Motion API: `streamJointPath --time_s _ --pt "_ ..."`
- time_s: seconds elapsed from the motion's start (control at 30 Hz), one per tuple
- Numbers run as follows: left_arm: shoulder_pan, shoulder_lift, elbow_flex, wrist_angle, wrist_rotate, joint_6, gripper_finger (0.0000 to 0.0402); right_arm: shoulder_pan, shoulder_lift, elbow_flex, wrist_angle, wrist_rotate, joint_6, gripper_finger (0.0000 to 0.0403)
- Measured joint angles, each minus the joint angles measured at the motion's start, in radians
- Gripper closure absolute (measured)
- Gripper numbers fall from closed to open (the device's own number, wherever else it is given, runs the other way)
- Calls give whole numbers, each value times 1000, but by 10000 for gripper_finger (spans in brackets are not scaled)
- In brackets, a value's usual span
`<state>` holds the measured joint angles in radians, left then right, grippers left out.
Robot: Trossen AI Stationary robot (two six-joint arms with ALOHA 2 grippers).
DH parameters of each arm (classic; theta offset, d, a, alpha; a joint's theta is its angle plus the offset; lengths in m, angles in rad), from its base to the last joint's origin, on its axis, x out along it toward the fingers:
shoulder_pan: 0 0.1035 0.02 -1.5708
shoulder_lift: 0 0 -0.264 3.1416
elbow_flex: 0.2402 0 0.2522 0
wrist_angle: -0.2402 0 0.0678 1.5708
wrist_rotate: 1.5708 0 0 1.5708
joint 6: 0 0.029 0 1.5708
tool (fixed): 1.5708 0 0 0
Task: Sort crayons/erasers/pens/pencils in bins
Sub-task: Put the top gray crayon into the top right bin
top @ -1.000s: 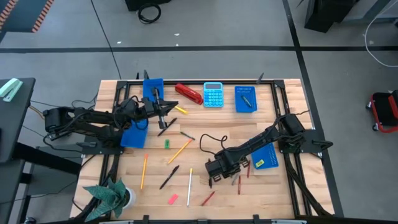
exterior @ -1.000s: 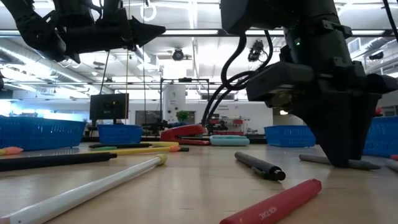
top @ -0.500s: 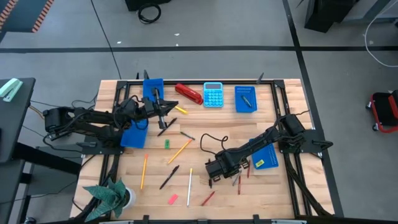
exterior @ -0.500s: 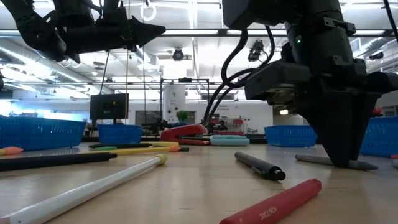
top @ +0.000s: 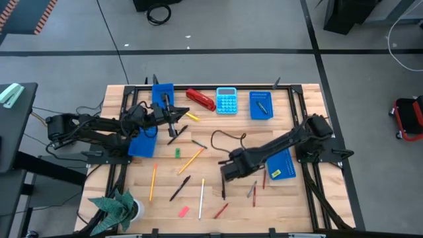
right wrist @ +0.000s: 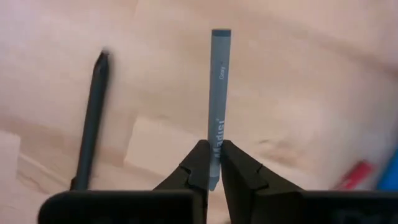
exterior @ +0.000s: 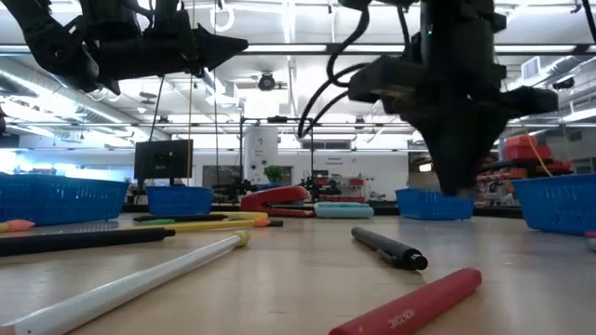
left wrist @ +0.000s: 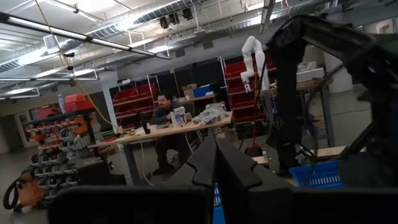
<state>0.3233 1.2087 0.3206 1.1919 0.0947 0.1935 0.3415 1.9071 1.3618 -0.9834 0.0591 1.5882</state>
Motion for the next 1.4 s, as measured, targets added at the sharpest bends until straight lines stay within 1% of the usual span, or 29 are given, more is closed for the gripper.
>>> streamJointPath --time_s 0.17,0.33,0.4,0.5,0.63,0.77,0.87,0.97,1.07,1.2,1.4 --pt "0 0 0 0 0 0 378 -73 -101 1 -83 47 -76 366" --pt "0 0 0 0 0 0 386 -194 -189 1 -218 104 -226 366" --pt "0 0 0 -1 0 0 387 -269 -220 1 -267 128 -309 366" --pt "0 0 0 -1 0 0 389 -409 -259 1 -319 171 -450 366" --pt "0 0 0 -1 0 0 383 -616 -284 1 -285 226 -667 366" --pt "0 0 0 -1 0 0 376 -796 -274 1 -249 209 -852 366" --pt "0 0 0 -3 0 0 376 -884 -264 -15 -241 187 -939 366" --pt "0 0 0 -21 0 0 381 -938 -265 -65 -187 136 -990 366" --pt "0 0 0 -44 0 17 385 -964 -265 -125 -100 103 -1023 366" --pt "2 0 0 -71 0 51 387 -984 -265 -189 -6 87 -1043 366" --pt "12 0 0 -78 -1 54 378 -1021 -265 -266 45 84 -1058 366"
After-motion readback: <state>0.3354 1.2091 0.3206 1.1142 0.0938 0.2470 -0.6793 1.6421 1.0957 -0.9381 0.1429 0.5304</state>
